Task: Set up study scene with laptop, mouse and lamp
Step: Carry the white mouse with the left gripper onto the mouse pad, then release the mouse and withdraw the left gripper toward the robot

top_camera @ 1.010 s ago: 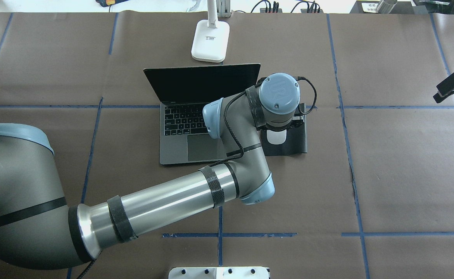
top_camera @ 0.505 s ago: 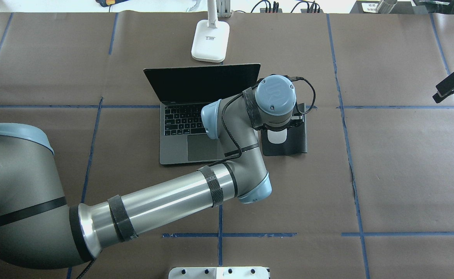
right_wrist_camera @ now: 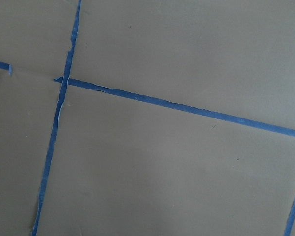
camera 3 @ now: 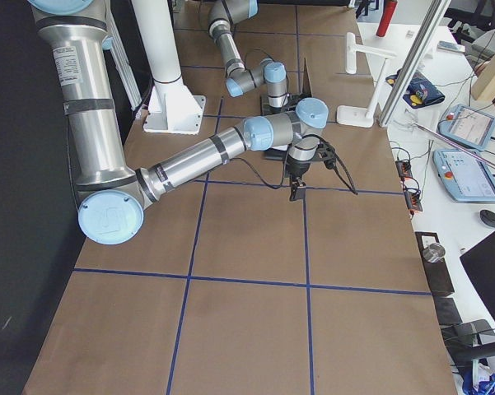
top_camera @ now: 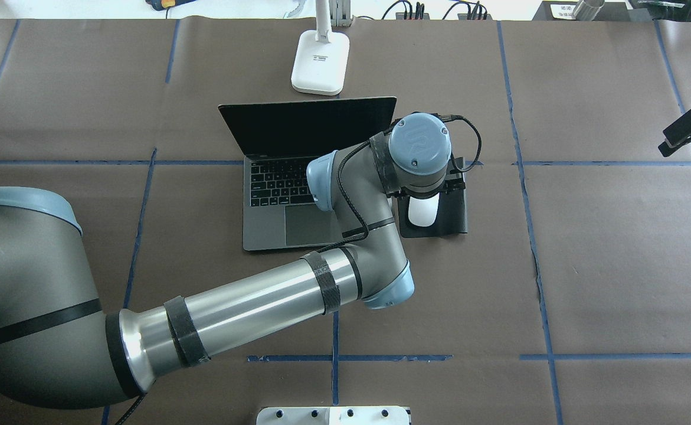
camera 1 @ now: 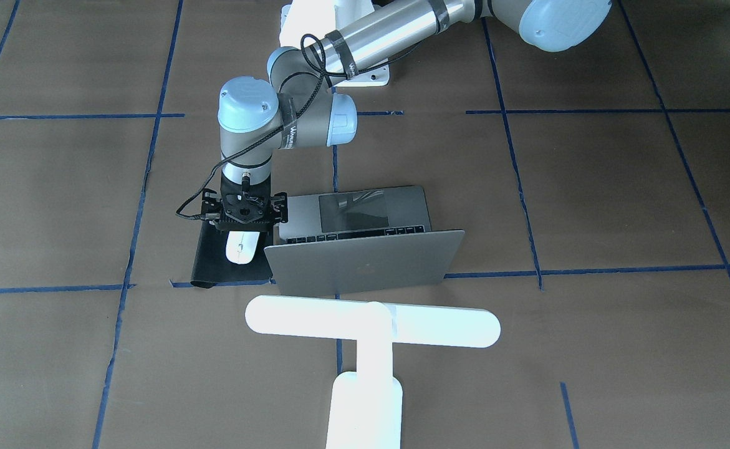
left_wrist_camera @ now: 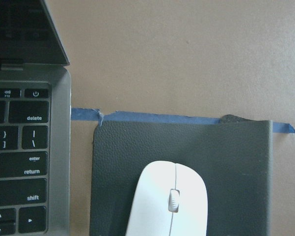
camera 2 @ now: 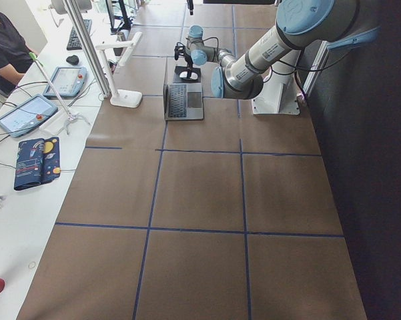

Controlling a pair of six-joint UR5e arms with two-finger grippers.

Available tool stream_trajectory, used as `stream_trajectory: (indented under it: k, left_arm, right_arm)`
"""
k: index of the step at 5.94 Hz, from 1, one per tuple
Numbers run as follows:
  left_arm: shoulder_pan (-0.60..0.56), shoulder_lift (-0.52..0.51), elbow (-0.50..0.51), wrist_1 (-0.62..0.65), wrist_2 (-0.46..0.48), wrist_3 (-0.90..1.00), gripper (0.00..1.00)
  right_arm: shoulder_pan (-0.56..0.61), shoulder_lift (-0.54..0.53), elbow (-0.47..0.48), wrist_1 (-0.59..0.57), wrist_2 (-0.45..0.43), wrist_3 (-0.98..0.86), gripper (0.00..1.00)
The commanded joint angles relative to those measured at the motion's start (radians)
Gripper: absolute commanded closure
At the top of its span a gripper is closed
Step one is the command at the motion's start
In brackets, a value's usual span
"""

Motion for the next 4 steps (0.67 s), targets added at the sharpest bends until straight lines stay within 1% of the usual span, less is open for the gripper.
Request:
stream_trajectory:
  k: [1,2,3,4]
  left_arm:
    - [-0.051,0.006,-0.036,0.024,-0.126,-0.004,0.00]
    - [-0.072,0.046,-0.124,0.100,-0.220,-0.004,0.00]
    - [-0.072,0.189,-0.359,0.199,-0.239,-0.001,0.00]
    - [-0.072,0.315,-0.572,0.307,-0.260,0.007,0.00]
  right_arm:
    - [0.012,0.004,-0.009,-0.001,0.000,0.012,0.00]
    - [0.015,0.006,-0.017,0.000,-0.011,0.014,0.00]
    - [0.017,-0.002,-0.006,0.000,-0.023,0.012,0.00]
    - [0.017,0.001,-0.008,0.000,-0.023,0.012,0.00]
